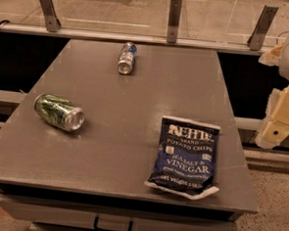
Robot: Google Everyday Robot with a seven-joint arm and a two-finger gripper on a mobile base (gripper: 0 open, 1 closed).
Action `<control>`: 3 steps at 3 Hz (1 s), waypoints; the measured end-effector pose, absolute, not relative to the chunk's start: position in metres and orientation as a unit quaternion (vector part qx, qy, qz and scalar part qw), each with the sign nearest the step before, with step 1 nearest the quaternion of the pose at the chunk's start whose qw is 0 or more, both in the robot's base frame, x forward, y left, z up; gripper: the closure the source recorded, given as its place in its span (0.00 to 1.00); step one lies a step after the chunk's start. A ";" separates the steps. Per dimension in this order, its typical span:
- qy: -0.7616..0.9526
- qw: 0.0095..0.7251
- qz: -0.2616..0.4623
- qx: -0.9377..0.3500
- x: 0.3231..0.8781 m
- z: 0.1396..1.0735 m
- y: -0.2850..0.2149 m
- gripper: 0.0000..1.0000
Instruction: Place green can upright
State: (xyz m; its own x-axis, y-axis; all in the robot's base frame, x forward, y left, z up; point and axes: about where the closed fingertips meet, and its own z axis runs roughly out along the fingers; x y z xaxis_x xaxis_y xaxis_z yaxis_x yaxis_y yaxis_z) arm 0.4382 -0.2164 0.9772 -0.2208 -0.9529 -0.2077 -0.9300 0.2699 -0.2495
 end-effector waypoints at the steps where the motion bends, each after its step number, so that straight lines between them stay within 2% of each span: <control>1: 0.780 0.161 -0.036 -0.603 0.438 0.977 -0.216 0.00; 2: 0.759 0.155 -0.015 -0.632 0.439 0.966 -0.169 0.00; 3: 0.728 0.159 0.014 -0.667 0.443 0.951 -0.081 0.00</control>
Offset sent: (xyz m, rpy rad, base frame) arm 0.0016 0.1253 -0.0347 0.0419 0.1030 0.2119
